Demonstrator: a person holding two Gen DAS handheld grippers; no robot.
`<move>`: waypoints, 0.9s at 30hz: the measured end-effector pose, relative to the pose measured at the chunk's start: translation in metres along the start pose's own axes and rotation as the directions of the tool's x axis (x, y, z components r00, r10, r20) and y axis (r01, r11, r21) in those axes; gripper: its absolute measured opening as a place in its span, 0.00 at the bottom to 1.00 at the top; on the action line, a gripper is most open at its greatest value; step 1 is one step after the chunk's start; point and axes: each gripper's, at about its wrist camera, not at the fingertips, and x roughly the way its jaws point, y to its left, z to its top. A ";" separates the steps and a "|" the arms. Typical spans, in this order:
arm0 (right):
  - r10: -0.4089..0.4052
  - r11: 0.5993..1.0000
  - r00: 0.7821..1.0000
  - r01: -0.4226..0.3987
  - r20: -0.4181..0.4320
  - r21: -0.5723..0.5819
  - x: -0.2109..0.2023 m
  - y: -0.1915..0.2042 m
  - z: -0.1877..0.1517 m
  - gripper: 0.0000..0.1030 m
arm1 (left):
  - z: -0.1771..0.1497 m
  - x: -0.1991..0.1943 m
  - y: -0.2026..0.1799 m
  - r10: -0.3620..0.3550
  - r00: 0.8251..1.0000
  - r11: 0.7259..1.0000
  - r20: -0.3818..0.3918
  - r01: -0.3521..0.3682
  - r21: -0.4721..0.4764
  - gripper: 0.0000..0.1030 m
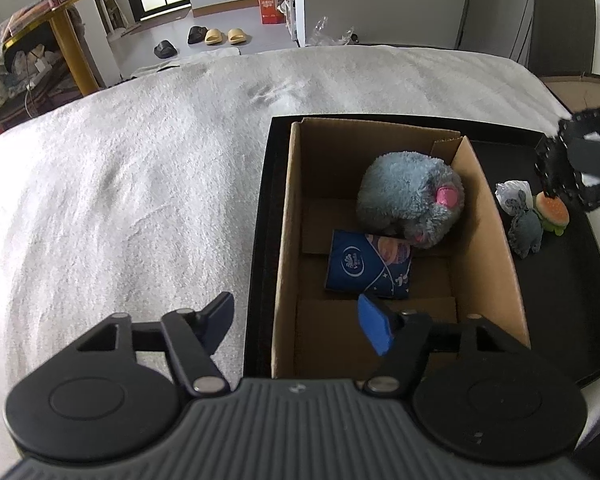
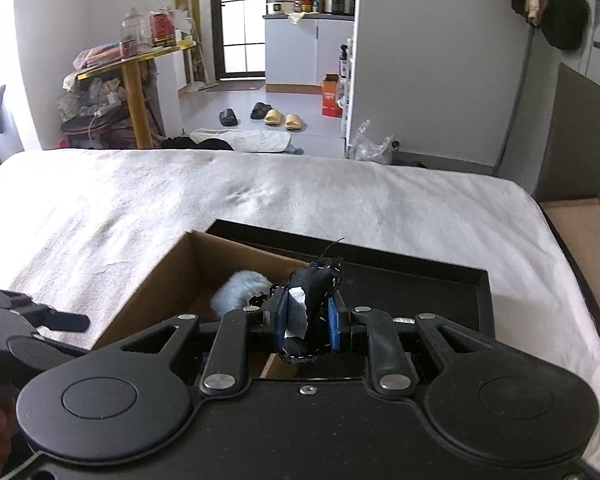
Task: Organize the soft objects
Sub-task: 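Grasp the black beaded item with the right gripper and carry it toward the box, then open the right gripper over the box to drop the beaded item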
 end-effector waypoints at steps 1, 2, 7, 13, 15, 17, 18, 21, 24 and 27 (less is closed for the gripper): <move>0.004 1.000 1.000 -0.004 0.002 -0.006 0.000 0.002 0.002 0.20 | 0.000 0.000 0.001 -0.007 1.000 1.000 -0.002 0.007 -0.004 0.62; 0.011 1.000 1.000 -0.011 0.003 -0.012 0.001 0.005 0.004 0.20 | 0.000 0.001 0.003 -0.015 1.000 1.000 -0.006 0.015 -0.011 0.62; 0.044 0.998 0.999 -0.044 -0.006 -0.050 0.007 0.021 0.011 0.21 | -0.001 0.004 0.012 -0.061 0.998 0.997 -0.027 0.059 -0.058 0.47; 0.086 0.990 0.996 -0.089 -0.029 -0.107 0.017 0.044 0.018 0.21 | -0.001 0.005 0.017 -0.077 0.997 0.993 -0.031 0.073 -0.095 0.17; 0.100 0.986 0.994 -0.104 -0.032 -0.129 0.021 0.052 0.022 0.22 | 0.000 0.005 0.021 -0.083 0.996 0.990 -0.031 0.079 -0.114 0.15; 0.117 0.981 0.992 -0.121 -0.039 -0.150 0.024 0.060 0.027 0.22 | -0.001 0.006 0.024 -0.092 0.995 0.987 -0.031 0.087 -0.132 0.14; 0.125 0.978 0.991 -0.130 -0.041 -0.163 0.025 0.064 0.028 0.22 | -0.001 0.007 0.025 -0.095 0.995 0.986 -0.031 0.090 -0.138 0.14; 0.148 0.965 0.988 -0.154 -0.043 -0.213 0.028 0.077 0.031 0.22 | 0.000 0.007 0.027 -0.099 0.995 0.984 -0.030 0.093 -0.149 0.13; 0.161 0.948 0.986 -0.167 -0.045 -0.270 0.030 0.087 0.034 0.22 | 0.000 0.008 0.027 -0.100 0.995 0.983 -0.029 0.095 -0.157 0.12; 0.157 0.932 0.987 -0.161 -0.041 -0.326 0.032 0.095 0.038 0.31 | 0.000 0.008 0.029 -0.103 0.994 0.981 -0.030 0.097 -0.169 0.12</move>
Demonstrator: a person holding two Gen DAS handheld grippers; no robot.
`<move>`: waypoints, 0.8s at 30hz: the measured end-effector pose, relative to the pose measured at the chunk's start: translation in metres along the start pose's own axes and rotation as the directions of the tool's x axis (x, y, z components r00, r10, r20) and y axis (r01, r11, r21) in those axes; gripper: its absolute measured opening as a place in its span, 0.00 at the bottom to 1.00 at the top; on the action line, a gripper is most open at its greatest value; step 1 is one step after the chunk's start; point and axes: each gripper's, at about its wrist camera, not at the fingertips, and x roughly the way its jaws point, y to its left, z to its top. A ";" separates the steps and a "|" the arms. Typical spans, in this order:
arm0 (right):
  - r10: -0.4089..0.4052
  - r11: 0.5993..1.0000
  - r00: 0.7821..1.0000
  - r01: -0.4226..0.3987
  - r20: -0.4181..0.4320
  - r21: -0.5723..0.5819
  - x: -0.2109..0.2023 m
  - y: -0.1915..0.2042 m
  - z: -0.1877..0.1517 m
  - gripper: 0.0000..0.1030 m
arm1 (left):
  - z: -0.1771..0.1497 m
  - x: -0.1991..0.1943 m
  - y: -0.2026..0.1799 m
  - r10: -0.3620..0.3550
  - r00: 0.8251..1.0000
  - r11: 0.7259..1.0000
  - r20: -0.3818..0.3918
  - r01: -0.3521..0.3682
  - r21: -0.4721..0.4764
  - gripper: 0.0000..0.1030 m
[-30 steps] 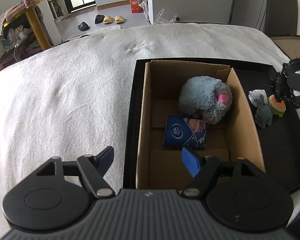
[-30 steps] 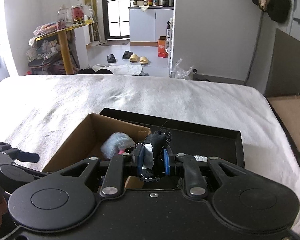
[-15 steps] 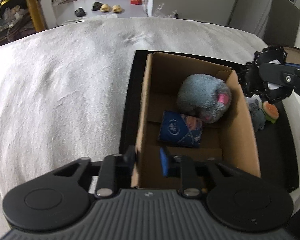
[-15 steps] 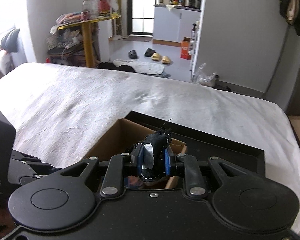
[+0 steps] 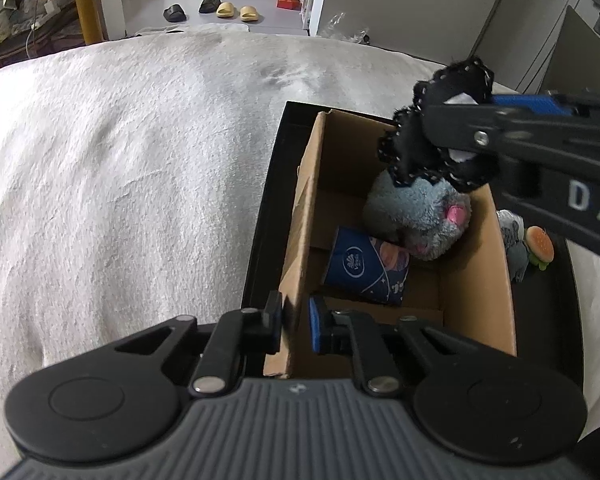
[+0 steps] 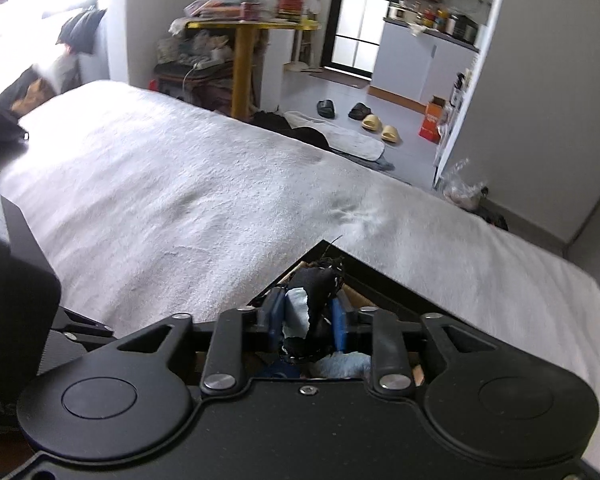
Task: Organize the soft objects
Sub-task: 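Open the right gripper over the box to drop the beaded item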
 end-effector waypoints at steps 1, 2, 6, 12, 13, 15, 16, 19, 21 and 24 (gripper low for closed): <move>-0.006 1.000 1.000 0.006 0.008 -0.029 0.000 0.003 0.001 0.42 | 0.000 0.001 0.000 0.000 1.000 1.000 -0.002 0.000 -0.001 0.12; -0.006 0.999 1.000 0.007 0.017 -0.053 -0.001 0.004 0.002 0.50 | 0.000 0.001 0.000 0.000 1.000 1.000 -0.004 0.000 -0.001 0.12; -0.011 0.996 0.999 0.015 0.037 -0.085 -0.007 0.004 0.002 0.54 | 0.000 0.002 -0.001 0.008 1.000 1.000 -0.008 -0.008 0.000 0.12; -0.033 0.998 0.999 0.034 0.025 -0.056 -0.012 -0.007 -0.007 0.57 | 0.000 0.004 -0.002 0.022 0.999 1.000 -0.028 -0.022 0.014 0.13; -0.036 0.998 0.999 0.038 0.024 -0.053 -0.013 -0.008 -0.009 0.58 | -0.001 0.004 -0.002 0.025 0.999 1.000 -0.024 -0.025 0.013 0.13; -0.046 0.998 0.999 0.047 0.019 -0.041 -0.015 -0.012 -0.014 0.59 | -0.001 0.004 -0.003 0.029 0.999 0.999 -0.025 -0.029 0.015 0.14; -0.050 0.998 0.999 0.050 0.017 -0.032 -0.016 -0.014 -0.016 0.61 | -0.001 0.004 -0.003 0.034 0.999 0.999 -0.025 -0.033 0.019 0.16; -0.060 0.998 0.998 0.060 0.013 -0.001 -0.021 -0.020 -0.028 0.64 | -0.002 0.002 -0.006 0.048 0.999 0.998 -0.022 -0.047 0.031 0.18; -0.070 0.997 0.998 0.070 0.009 0.017 -0.025 -0.026 -0.036 0.66 | -0.003 0.000 -0.008 0.046 0.999 0.998 -0.019 -0.045 0.036 0.31; -0.084 0.995 0.996 0.084 0.003 0.051 -0.030 -0.034 -0.048 0.70 | -0.004 -0.004 -0.009 0.059 0.998 0.997 -0.005 -0.059 0.042 0.56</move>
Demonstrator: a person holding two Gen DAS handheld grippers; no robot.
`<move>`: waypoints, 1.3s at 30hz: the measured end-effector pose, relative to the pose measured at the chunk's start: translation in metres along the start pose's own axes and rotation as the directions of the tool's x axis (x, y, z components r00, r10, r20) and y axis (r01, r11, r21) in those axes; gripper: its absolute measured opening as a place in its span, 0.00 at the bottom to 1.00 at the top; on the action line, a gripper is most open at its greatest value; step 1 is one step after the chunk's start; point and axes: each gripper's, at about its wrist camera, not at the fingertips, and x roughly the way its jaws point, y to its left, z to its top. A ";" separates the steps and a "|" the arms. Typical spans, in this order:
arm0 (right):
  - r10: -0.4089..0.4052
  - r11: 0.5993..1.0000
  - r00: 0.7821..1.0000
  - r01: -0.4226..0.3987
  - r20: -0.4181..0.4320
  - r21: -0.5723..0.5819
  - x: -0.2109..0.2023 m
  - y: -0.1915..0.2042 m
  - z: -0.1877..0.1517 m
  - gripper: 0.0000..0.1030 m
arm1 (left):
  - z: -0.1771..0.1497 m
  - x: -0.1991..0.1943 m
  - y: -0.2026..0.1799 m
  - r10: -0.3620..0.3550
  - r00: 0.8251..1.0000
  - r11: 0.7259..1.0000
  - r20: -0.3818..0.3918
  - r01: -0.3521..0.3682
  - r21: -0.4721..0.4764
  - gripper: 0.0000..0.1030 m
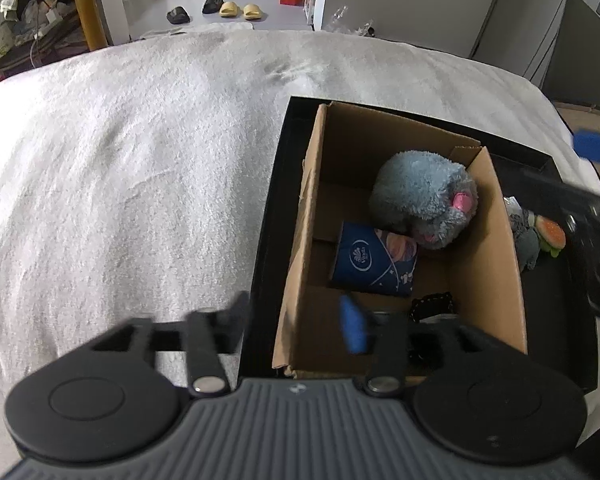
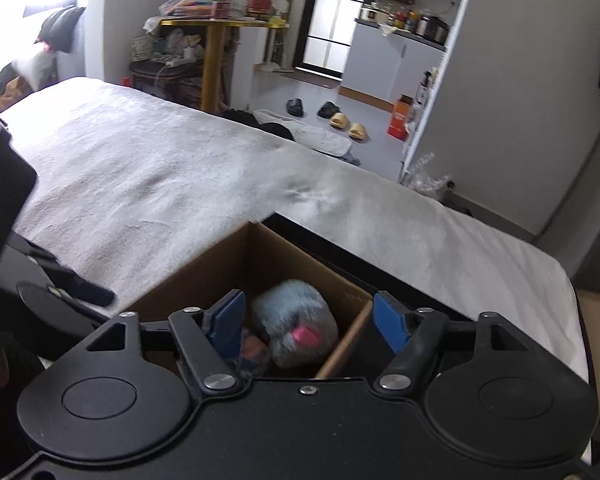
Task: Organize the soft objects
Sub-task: 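Open the right gripper over the box to drop the beaded item, then lower the right gripper onto the grey denim plush and close it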
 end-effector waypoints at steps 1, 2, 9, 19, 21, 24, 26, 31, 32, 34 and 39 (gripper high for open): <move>0.000 1.000 1.000 0.000 -0.005 0.012 0.000 -0.003 -0.004 0.70 | 0.001 0.000 -0.001 0.003 1.000 1.000 0.001 -0.003 0.005 0.59; 0.001 1.000 1.000 -0.001 -0.012 0.028 0.000 -0.007 -0.008 0.70 | 0.001 -0.001 -0.002 0.004 1.000 1.000 -0.001 -0.004 0.010 0.59; -0.018 0.992 0.999 0.023 -0.040 0.121 -0.002 -0.030 -0.033 0.71 | -0.001 -0.006 -0.007 0.016 1.000 0.999 0.013 -0.016 0.037 0.68; -0.015 0.979 0.998 0.026 -0.055 0.200 -0.002 -0.049 -0.062 0.78 | 0.003 -0.008 -0.011 0.039 0.999 0.999 -0.013 -0.038 0.035 0.70; -0.016 0.974 0.998 0.028 -0.054 0.225 -0.001 -0.055 -0.067 0.78 | 0.005 -0.009 -0.011 0.050 0.999 0.998 -0.018 -0.049 0.030 0.70; -0.022 0.964 0.998 0.036 -0.057 0.263 0.000 -0.066 -0.078 0.78 | 0.008 -0.013 -0.012 0.089 0.996 0.996 -0.004 -0.089 0.020 0.70; -0.027 0.958 0.998 0.041 -0.054 0.285 0.001 -0.073 -0.085 0.78 | 0.009 -0.016 -0.015 0.101 0.995 0.994 0.005 -0.101 0.029 0.70; -0.042 0.939 0.997 0.060 -0.060 0.339 0.006 -0.090 -0.102 0.78 | 0.014 -0.023 -0.028 0.148 0.988 0.985 0.053 -0.152 0.084 0.80; -0.043 0.936 0.997 0.062 -0.062 0.348 0.008 -0.093 -0.106 0.78 | 0.015 -0.024 -0.029 0.155 0.986 0.983 0.061 -0.160 0.085 0.81; -0.041 0.927 0.997 0.063 -0.067 0.370 0.012 -0.100 -0.112 0.78 | 0.018 -0.025 -0.033 0.163 0.984 0.982 0.071 -0.169 0.089 0.85; -0.023 0.903 0.997 0.053 -0.076 0.427 0.026 -0.109 -0.126 0.78 | 0.023 -0.022 -0.042 0.169 0.983 0.977 0.073 -0.177 0.117 1.00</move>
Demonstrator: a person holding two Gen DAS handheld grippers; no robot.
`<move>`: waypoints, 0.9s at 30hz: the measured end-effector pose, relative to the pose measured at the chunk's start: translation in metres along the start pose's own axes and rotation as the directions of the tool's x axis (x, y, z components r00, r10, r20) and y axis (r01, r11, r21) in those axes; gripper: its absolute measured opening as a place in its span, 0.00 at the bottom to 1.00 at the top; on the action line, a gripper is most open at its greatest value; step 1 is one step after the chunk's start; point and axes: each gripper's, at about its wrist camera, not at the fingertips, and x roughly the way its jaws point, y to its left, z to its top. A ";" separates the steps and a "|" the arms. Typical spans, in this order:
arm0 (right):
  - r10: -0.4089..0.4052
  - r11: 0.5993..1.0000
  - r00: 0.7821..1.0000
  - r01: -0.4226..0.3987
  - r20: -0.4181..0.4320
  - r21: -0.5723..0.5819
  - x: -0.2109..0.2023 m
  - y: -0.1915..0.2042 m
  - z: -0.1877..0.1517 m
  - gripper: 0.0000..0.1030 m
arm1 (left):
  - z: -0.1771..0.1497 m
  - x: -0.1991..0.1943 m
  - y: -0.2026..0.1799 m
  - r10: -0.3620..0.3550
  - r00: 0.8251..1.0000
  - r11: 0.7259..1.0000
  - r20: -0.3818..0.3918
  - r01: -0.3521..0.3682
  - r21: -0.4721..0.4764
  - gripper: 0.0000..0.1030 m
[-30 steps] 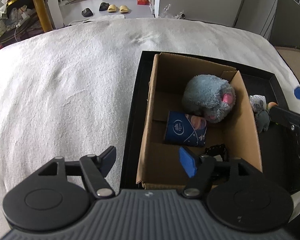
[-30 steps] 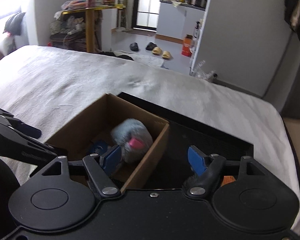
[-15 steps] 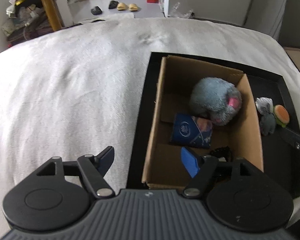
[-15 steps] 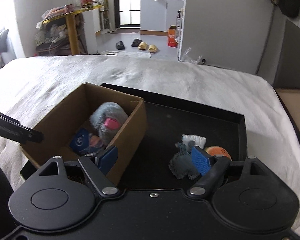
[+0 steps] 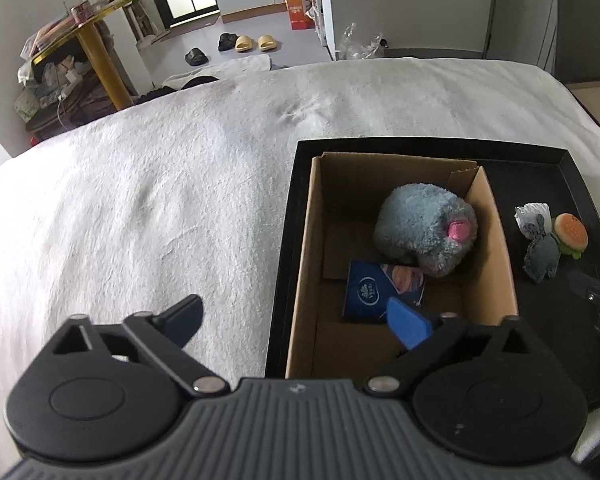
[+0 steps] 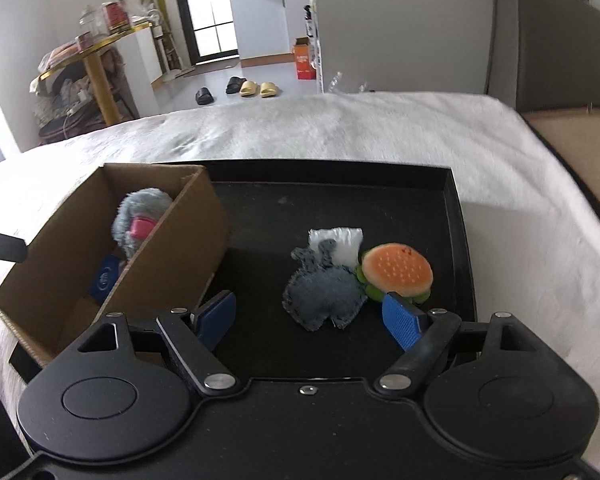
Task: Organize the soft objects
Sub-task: 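Lower the right gripper onto the grey denim plush and close it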
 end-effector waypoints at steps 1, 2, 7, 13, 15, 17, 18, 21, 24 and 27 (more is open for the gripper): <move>0.002 1.000 1.000 -0.002 -0.001 0.009 0.003 -0.001 -0.001 0.77 | 0.001 0.001 -0.002 0.005 1.000 1.000 0.003 -0.005 0.007 1.00; 0.003 1.000 1.000 -0.003 -0.002 0.019 0.007 -0.003 -0.003 0.77 | 0.002 0.001 -0.003 0.010 1.000 1.000 0.002 -0.010 0.010 1.00; 0.001 0.998 1.000 0.000 -0.018 0.064 0.026 -0.007 -0.006 0.74 | 0.008 0.007 -0.013 0.043 0.999 0.998 -0.008 -0.042 0.045 1.00; -0.011 0.996 0.999 0.014 -0.030 0.093 0.044 -0.009 -0.004 0.71 | 0.014 0.020 -0.029 0.085 0.996 0.992 -0.024 -0.082 0.094 1.00; -0.015 0.995 0.999 0.019 -0.039 0.100 0.051 -0.009 -0.004 0.70 | 0.016 0.024 -0.033 0.099 0.995 0.990 -0.029 -0.095 0.105 1.00; -0.024 0.994 0.998 0.029 -0.050 0.104 0.057 -0.008 -0.003 0.69 | 0.018 0.030 -0.037 0.104 0.994 0.988 -0.040 -0.099 0.116 1.00; -0.030 0.994 0.998 0.035 -0.052 0.103 0.060 -0.008 -0.003 0.69 | 0.019 0.032 -0.039 0.107 0.993 0.987 -0.044 -0.101 0.122 1.00; -0.056 0.993 0.996 0.063 -0.070 0.097 0.070 -0.006 -0.001 0.68 | 0.021 0.037 -0.045 0.117 0.992 0.984 -0.049 -0.109 0.142 1.00; -0.087 0.991 0.991 0.096 -0.097 0.092 0.079 -0.002 -0.003 0.59 | 0.022 0.042 -0.049 0.129 0.990 0.979 -0.053 -0.119 0.166 1.00; -0.123 0.991 0.989 0.126 -0.080 0.036 0.081 0.004 -0.005 0.41 | 0.022 0.047 -0.052 0.132 0.989 0.978 -0.063 -0.120 0.173 1.00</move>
